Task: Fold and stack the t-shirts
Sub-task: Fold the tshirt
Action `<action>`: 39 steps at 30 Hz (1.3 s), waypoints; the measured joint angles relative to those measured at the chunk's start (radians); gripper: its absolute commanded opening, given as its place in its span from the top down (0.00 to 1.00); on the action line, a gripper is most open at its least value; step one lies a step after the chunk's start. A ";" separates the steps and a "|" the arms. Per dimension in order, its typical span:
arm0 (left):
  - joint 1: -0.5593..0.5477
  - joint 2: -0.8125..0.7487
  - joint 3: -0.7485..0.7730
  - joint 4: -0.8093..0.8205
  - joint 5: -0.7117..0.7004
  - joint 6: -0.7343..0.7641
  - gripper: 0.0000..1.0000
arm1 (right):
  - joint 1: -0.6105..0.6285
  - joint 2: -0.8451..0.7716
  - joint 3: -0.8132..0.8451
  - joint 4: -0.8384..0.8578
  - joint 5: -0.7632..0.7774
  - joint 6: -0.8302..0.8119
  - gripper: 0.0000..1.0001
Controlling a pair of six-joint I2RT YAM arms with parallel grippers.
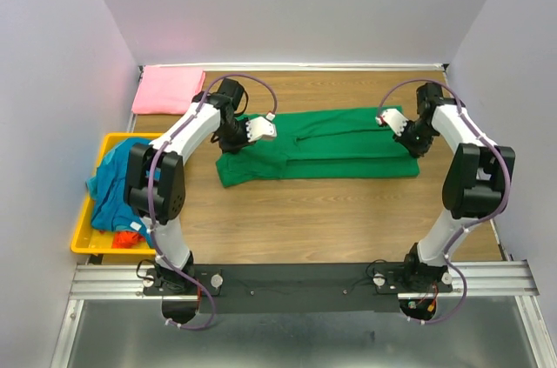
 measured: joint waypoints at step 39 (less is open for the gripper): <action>0.003 0.294 0.317 -0.033 -0.061 0.064 1.00 | 0.000 0.241 0.225 0.003 -0.015 0.000 0.99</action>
